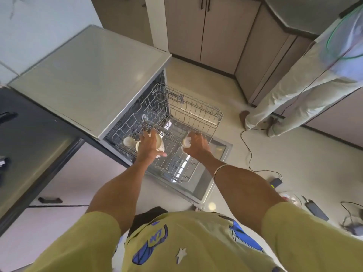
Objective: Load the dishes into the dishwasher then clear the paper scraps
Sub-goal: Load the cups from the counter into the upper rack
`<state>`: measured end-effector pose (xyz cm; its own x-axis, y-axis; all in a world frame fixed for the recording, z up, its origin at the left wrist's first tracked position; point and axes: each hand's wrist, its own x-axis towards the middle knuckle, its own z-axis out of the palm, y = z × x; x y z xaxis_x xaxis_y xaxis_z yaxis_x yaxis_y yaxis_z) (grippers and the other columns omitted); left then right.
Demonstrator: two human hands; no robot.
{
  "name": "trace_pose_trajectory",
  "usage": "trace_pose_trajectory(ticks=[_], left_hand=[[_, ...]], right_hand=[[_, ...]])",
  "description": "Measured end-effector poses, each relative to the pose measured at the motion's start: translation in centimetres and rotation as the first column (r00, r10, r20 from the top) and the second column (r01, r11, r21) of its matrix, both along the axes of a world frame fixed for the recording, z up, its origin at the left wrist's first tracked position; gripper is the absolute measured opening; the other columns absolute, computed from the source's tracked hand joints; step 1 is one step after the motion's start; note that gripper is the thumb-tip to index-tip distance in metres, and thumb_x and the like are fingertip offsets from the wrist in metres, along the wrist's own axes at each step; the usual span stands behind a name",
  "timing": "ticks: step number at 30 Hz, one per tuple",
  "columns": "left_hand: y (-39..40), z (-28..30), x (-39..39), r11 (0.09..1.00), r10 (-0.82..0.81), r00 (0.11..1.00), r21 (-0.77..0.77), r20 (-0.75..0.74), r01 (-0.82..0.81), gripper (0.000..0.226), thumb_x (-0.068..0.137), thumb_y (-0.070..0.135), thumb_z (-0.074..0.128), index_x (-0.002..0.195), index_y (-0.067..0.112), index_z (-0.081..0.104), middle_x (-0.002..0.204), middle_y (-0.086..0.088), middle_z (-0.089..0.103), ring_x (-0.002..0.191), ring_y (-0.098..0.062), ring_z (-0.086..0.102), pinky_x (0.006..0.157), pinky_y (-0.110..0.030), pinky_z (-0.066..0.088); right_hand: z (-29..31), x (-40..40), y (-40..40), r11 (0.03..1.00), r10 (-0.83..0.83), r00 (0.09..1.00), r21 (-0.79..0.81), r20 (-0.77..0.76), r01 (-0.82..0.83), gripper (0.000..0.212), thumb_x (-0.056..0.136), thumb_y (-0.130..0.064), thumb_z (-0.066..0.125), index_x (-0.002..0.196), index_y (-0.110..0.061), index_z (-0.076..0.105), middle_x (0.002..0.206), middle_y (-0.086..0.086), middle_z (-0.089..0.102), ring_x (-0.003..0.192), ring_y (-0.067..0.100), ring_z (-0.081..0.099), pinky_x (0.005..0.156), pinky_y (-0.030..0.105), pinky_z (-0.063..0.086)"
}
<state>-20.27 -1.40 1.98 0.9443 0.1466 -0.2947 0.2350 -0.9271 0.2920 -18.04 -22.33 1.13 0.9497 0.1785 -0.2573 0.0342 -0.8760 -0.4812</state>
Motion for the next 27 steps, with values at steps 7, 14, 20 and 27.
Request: trace_pose_trajectory(ticks=[7,14,20,27], left_hand=[[0.9,-2.9,2.0,0.997,-0.040,0.994,-0.072,-0.101,0.033,0.111,0.049,0.032,0.096,0.138,0.019,0.031,0.147,-0.020,0.033,0.138,-0.039,0.032,0.103,-0.059,0.043],[2.2,-8.0,3.4,0.987,-0.140,0.982,-0.097,-0.129,0.128,0.092,0.060,0.007,0.089,0.135,0.016,0.037,0.138,-0.012,0.042,0.127,-0.032,0.044,0.098,-0.046,0.048],[3.2,-13.9,4.4,0.955,-0.297,0.946,-0.048,-0.130,0.293,0.088,0.056,0.016,0.090,0.128,0.018,0.040,0.133,-0.011,0.045,0.121,-0.030,0.047,0.097,-0.046,0.050],[3.6,-18.1,5.9,0.920,-0.354,0.921,0.118,-0.162,0.374,0.087,0.061,0.007,0.088,0.131,0.018,0.037,0.132,-0.016,0.044,0.113,-0.031,0.054,0.088,-0.042,0.056]], right_hand=[[-2.8,-0.4,2.3,0.997,-0.054,0.992,0.045,-0.114,0.059,0.061,0.078,-0.027,0.078,0.131,-0.018,0.048,0.129,0.016,0.052,0.112,0.039,0.058,0.086,0.044,0.056],[-7.0,-0.5,5.4,0.989,-0.138,0.968,0.024,-0.211,0.146,0.053,0.082,-0.028,0.075,0.128,-0.016,0.050,0.128,0.016,0.052,0.110,0.037,0.059,0.088,0.042,0.056],[-12.6,-0.3,8.5,0.977,-0.203,0.935,0.001,-0.289,0.213,0.056,0.082,-0.027,0.074,0.129,-0.016,0.047,0.127,0.013,0.050,0.104,0.034,0.061,0.083,0.038,0.056],[-17.5,-0.5,10.4,0.964,-0.266,0.908,-0.067,-0.323,0.259,0.079,0.078,-0.032,0.080,0.140,-0.009,0.038,0.131,0.015,0.047,0.114,0.033,0.056,0.096,0.038,0.050]])
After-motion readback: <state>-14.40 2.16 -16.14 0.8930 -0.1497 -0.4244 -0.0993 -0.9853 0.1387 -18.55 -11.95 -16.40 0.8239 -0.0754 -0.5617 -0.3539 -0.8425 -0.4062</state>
